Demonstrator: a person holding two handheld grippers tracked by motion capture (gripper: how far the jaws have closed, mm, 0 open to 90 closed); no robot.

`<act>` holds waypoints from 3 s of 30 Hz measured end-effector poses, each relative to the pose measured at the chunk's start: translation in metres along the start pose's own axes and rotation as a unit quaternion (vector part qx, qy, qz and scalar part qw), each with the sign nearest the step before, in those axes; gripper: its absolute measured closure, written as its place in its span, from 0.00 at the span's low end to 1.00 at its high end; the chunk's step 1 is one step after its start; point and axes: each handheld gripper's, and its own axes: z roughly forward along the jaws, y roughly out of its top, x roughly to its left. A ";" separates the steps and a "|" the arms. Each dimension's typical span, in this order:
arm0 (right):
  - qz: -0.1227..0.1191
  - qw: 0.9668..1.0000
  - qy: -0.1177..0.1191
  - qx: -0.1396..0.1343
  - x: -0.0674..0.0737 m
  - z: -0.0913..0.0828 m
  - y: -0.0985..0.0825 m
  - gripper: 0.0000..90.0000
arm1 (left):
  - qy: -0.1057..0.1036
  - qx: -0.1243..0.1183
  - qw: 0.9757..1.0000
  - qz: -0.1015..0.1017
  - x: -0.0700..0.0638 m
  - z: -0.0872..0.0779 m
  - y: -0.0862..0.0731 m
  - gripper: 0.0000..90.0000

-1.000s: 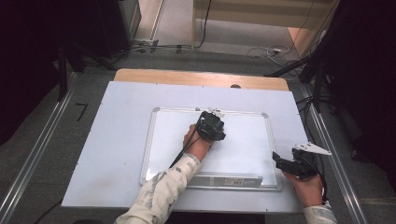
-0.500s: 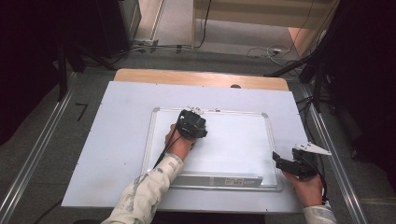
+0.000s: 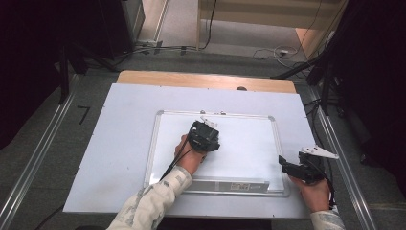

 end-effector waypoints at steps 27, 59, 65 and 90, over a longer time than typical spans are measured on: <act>-0.001 1.000 0.002 -0.002 -0.001 0.000 0.000 0.20 | -0.025 -0.010 0.999 0.025 -0.036 0.020 0.021 0.44; 0.000 1.000 0.002 -0.003 -0.001 0.000 0.000 0.20 | -0.006 -0.044 0.998 -0.046 0.021 -0.021 0.013 0.44; 0.000 1.000 0.001 -0.002 0.000 0.000 0.001 0.20 | 0.008 -0.047 0.997 -0.060 0.039 -0.037 0.003 0.44; 0.002 1.000 0.001 -0.002 0.000 -0.001 0.001 0.20 | 0.067 -0.045 0.987 -0.140 0.078 -0.096 -0.074 0.44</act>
